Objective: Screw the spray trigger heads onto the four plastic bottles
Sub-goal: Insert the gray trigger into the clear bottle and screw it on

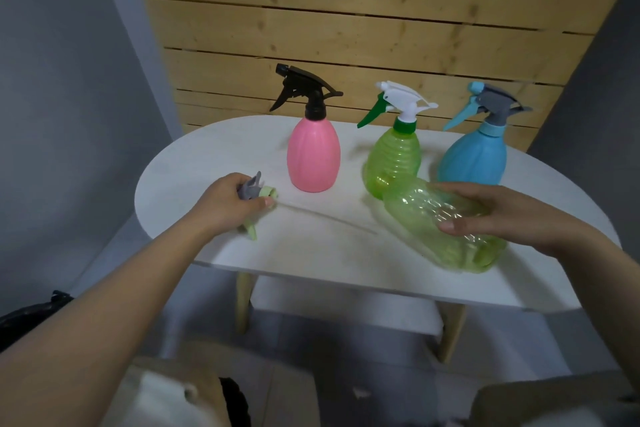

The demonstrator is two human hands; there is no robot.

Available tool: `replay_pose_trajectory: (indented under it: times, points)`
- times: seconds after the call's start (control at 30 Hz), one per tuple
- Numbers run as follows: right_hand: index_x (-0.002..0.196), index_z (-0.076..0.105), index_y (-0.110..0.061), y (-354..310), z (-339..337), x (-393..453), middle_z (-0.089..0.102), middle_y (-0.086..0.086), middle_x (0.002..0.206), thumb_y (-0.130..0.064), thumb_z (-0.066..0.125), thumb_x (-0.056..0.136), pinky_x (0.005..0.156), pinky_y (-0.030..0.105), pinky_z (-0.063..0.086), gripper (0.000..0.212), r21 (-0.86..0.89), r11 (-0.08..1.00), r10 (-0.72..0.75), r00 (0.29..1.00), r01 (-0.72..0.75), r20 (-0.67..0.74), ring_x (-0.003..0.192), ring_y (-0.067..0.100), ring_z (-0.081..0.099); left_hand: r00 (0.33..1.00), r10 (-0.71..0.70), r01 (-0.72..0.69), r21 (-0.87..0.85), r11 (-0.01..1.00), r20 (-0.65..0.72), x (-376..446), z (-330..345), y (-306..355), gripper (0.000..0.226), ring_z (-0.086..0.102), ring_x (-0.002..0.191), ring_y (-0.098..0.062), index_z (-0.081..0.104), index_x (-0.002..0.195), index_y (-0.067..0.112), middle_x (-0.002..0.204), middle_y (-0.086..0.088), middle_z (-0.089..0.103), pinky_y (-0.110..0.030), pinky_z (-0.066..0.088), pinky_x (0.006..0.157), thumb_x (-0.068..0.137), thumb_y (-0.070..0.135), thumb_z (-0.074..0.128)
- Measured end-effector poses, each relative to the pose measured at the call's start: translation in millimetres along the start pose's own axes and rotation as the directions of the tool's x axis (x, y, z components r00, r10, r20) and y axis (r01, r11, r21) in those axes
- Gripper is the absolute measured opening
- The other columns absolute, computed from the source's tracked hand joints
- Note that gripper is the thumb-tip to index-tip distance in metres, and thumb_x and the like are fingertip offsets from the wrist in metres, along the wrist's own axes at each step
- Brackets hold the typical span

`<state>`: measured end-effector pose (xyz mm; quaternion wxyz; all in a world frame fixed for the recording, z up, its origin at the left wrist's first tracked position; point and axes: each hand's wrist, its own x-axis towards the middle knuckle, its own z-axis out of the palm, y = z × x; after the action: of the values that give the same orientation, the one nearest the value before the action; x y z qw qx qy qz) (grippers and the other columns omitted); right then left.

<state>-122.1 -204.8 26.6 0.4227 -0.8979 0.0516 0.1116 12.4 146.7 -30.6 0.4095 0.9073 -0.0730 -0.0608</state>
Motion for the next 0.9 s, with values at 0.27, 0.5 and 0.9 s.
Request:
replay_pose_trajectory:
  times: [0.27, 0.5, 0.9]
  points:
    - [0.098, 0.053, -0.059, 9, -6, -10, 0.054, -0.025, 0.115, -0.046, 0.079, 0.056, 0.076, 0.011, 0.038, 0.052, -0.042, 0.999, 0.035, 0.999, -0.034, 0.017, 0.103, -0.008, 0.050, 0.987, -0.069, 0.067, -0.022, 0.998, -0.144, -2, 4, 5, 0.044, 0.045, 0.069, -0.021, 0.056, 0.100, -0.001, 0.085, -0.010, 0.051, -0.030, 0.034, 0.057, 0.079, 0.035, 0.069]
    - [0.108, 0.051, -0.053, 13, -10, -13, 0.059, -0.014, 0.115, -0.035, 0.081, 0.066, 0.081, 0.020, 0.041, 0.054, -0.126, 0.990, 0.054, 0.998, -0.057, -0.030, 0.100, 0.000, 0.056, 0.983, -0.072, 0.066, -0.043, 0.997, -0.166, -3, 5, 7, 0.039, 0.045, 0.067, -0.018, 0.057, 0.098, 0.003, 0.082, -0.007, 0.051, -0.030, 0.035, 0.057, 0.079, 0.035, 0.070]
    - [0.097, 0.050, -0.058, 6, 1, -7, 0.058, -0.022, 0.110, -0.034, 0.081, 0.068, 0.077, 0.012, 0.039, 0.049, -0.102, 0.995, 0.016, 1.000, -0.016, 0.000, 0.100, -0.004, 0.054, 0.992, -0.030, 0.020, -0.082, 0.996, -0.126, -9, 8, 16, 0.042, 0.050, 0.076, -0.024, 0.057, 0.100, 0.001, 0.090, -0.011, 0.058, -0.031, 0.037, 0.060, 0.078, 0.033, 0.071]
